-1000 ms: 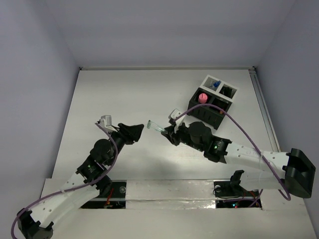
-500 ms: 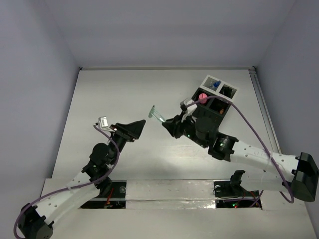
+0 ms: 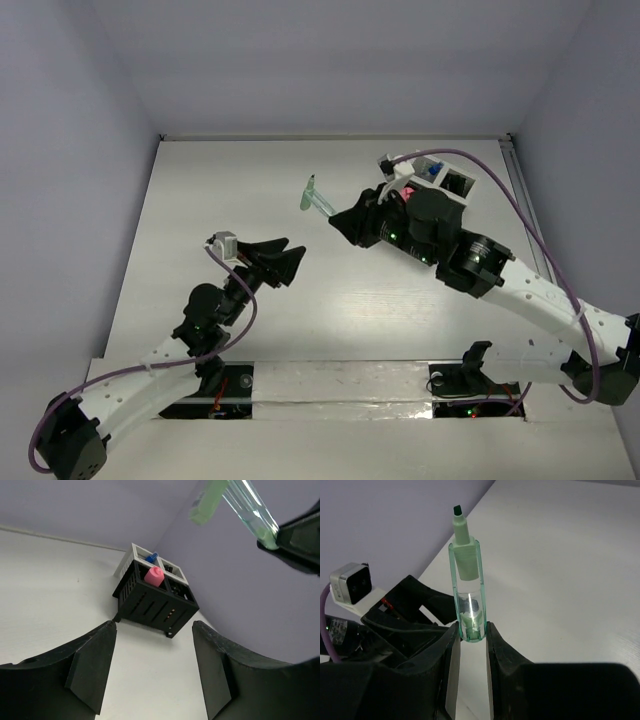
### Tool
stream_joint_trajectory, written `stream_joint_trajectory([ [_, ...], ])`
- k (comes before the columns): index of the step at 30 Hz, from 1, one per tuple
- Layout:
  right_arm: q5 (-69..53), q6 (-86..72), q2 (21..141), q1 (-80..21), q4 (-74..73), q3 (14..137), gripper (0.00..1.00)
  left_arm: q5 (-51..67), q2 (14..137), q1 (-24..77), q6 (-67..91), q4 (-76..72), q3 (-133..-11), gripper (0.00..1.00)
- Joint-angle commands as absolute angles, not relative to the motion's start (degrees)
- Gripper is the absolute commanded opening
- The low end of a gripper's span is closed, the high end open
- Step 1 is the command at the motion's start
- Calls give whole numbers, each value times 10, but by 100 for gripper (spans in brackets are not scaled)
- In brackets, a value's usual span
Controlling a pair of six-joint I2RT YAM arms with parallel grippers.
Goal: Sort the stationery into containers
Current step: Close the pen cap on the pen.
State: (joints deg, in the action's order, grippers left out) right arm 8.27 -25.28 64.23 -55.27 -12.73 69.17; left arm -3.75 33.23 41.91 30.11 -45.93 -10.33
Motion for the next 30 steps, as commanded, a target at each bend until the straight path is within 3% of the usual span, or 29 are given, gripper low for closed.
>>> stream_joint_trajectory([
  [1,20,-268,673,-547,-245,761,0,14,328,417,206,-484,-143,60],
  [8,-34,-283,706,-547,-342,815,0,17,342,441,161,-470,-156,60],
  [16,-83,-290,702,-547,-345,797,0,-27,359,468,127,-457,-171,59],
  [21,-94,-292,700,-547,-332,788,0,-29,379,475,124,-458,-178,45],
  [27,-87,-288,698,-547,-333,781,0,-35,374,480,126,-456,-178,17],
  [28,-85,-288,698,-547,-333,781,0,-35,375,480,125,-455,-179,17],
  [30,-81,-286,698,-547,-337,784,0,-35,375,480,127,-449,-180,3],
])
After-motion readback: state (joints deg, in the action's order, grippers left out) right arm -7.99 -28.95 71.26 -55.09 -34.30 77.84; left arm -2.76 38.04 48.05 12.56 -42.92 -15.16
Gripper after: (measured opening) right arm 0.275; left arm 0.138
